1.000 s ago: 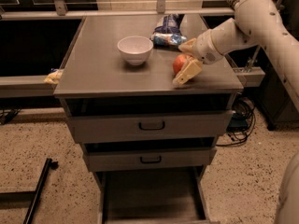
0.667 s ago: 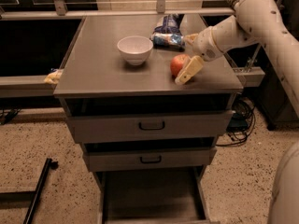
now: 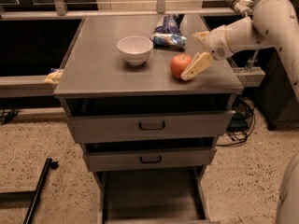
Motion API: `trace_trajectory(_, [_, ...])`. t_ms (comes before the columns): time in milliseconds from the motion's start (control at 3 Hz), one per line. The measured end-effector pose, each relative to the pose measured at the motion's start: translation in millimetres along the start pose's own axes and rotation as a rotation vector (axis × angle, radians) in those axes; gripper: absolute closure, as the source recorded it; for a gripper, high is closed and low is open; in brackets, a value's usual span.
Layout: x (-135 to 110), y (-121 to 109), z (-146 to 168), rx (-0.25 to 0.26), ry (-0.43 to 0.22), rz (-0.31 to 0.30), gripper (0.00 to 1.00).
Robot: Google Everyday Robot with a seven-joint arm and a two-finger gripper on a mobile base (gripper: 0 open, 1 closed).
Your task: Pick apple from bottom drawer and place on counter
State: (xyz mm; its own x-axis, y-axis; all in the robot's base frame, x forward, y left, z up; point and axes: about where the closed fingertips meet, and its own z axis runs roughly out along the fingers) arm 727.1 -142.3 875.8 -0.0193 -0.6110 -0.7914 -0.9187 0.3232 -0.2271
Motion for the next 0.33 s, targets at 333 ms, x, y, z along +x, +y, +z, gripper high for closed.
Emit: trace_trajectory(333, [0.3,0.1,-0.5,0.0,-0.001,0.001,0.0])
